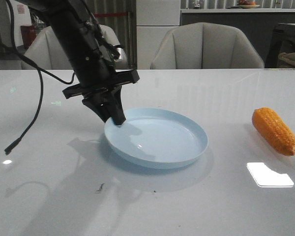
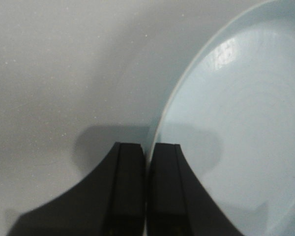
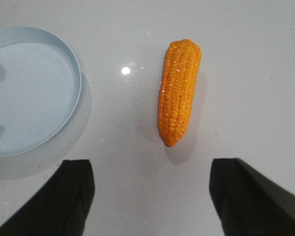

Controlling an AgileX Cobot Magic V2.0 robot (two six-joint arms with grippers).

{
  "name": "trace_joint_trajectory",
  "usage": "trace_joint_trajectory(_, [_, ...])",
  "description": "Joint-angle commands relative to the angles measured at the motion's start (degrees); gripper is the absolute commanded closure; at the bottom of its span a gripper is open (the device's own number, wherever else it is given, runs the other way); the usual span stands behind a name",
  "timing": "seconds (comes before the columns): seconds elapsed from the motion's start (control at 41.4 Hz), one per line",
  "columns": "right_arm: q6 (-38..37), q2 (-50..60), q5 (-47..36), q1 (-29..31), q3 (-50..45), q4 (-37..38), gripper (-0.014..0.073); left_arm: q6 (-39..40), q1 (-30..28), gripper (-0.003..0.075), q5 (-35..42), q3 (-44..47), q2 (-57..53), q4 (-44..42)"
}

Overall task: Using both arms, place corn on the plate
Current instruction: 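Lower the plate to the table center and open the left gripper, then raise the left gripper away from the plate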

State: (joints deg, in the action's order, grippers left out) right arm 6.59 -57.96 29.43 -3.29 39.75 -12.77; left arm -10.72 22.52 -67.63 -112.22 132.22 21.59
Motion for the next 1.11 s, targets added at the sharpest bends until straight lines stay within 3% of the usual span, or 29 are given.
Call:
trace_joint_trajectory(0.0, [0.2,0.5,-3.3,0.1,2.0,-0.7,0.0001,0.6,0.5,0.0613,-0.9,-1.9,-3.0,1.6])
trace_joint_trajectory(0.121, [0.2,0.5,-3.4,0.1,2.0,-0.7,0.0001,0.1,0.6,0.0547,-1.6,-1.9,-3.0,0.6])
trace_joint_trajectory(0.29, [0.2,0.5,-3.4,0.1,2.0,-0.7,0.0001,-0.1,0.6,0.0322,-2.5,-2.3,-3.0,-0.4])
trace_joint_trajectory(0.386, [0.2,0.5,-3.4,0.1,2.0,-0.7,0.0001,-0.1,0.6,0.0238,-2.9,-3.4,-3.0,-0.9])
trace_joint_trajectory(0.772, [0.2,0.5,-3.4,0.1,2.0,-0.6,0.0001,0.2,-0.2,0.0235,-3.7,-17.7,-5.2,-8.0])
trace_joint_trajectory(1.086, [0.2,0.5,-3.0,0.1,2.0,-0.5,0.0001,0.6,-4.2,0.0234,-4.0,-20.4,-15.4,-17.0])
